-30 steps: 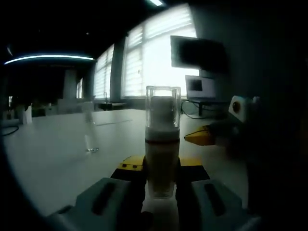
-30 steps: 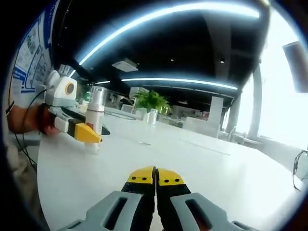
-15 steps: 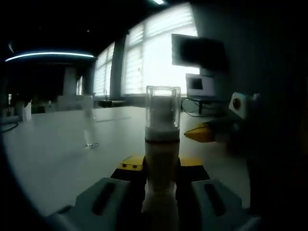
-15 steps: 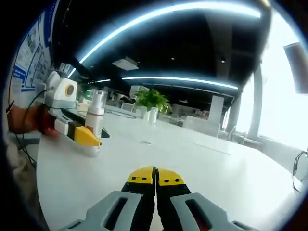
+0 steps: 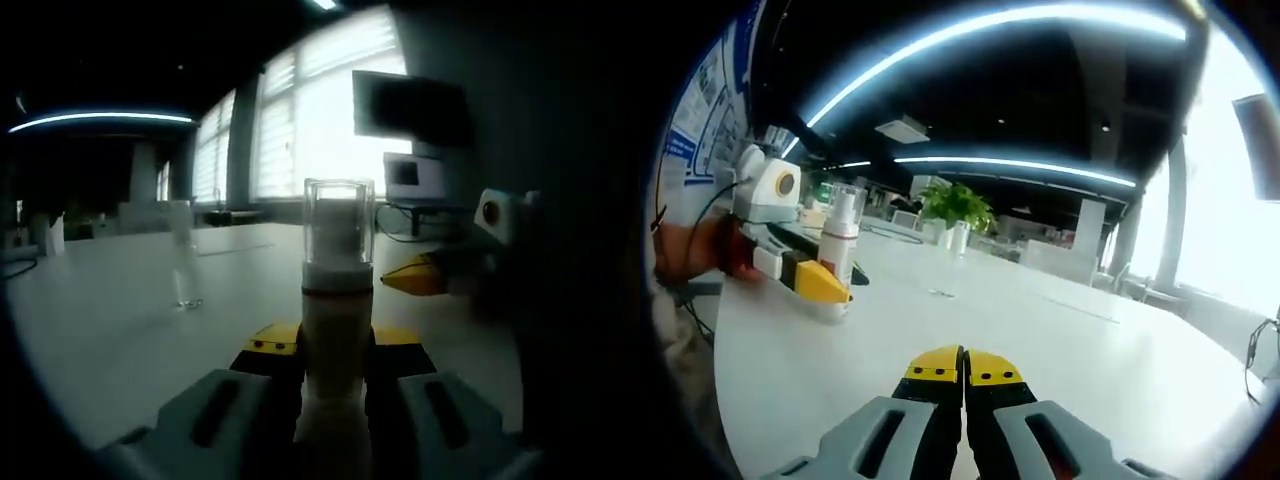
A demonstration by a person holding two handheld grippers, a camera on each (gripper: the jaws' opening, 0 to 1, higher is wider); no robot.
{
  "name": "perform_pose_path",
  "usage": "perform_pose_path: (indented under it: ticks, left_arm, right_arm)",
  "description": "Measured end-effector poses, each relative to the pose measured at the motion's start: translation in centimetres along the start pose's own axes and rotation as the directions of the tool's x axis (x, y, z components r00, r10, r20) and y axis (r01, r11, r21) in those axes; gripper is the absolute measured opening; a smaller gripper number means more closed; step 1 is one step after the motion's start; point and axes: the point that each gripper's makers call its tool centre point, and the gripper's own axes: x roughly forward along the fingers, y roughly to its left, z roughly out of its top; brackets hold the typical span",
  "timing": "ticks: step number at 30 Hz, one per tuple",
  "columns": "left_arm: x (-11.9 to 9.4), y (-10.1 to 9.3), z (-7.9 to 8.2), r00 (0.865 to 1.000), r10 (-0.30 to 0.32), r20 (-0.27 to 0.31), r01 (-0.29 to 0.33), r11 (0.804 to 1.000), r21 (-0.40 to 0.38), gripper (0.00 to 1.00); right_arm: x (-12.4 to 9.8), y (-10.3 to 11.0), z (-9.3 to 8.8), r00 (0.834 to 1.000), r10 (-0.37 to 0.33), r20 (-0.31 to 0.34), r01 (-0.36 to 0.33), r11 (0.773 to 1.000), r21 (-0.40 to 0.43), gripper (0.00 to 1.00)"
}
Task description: Clamp pump bottle remove cover press pump head put on cover
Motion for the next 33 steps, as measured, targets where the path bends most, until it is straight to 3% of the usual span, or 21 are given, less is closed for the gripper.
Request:
perform_pose_path:
  ticks: [19,33]
  left_arm:
    - [0.08,0.05,-0.05,1.0,-0.012,0.005,0.012,1.0,-0.004,0.14]
    - [0.06,0.12,-0.06,1.0,-0.017,0.007,0.017,1.0,-0.003,0.14]
  right_arm:
    - [-0.21,0.28,0.31,1.0,0.015,0.017,-0.015,1.0,0.017,0.0]
    - [-0.3,-0.49,0.35,0.999,-0.023,0.022,0.022,0.999,0.024,0.0]
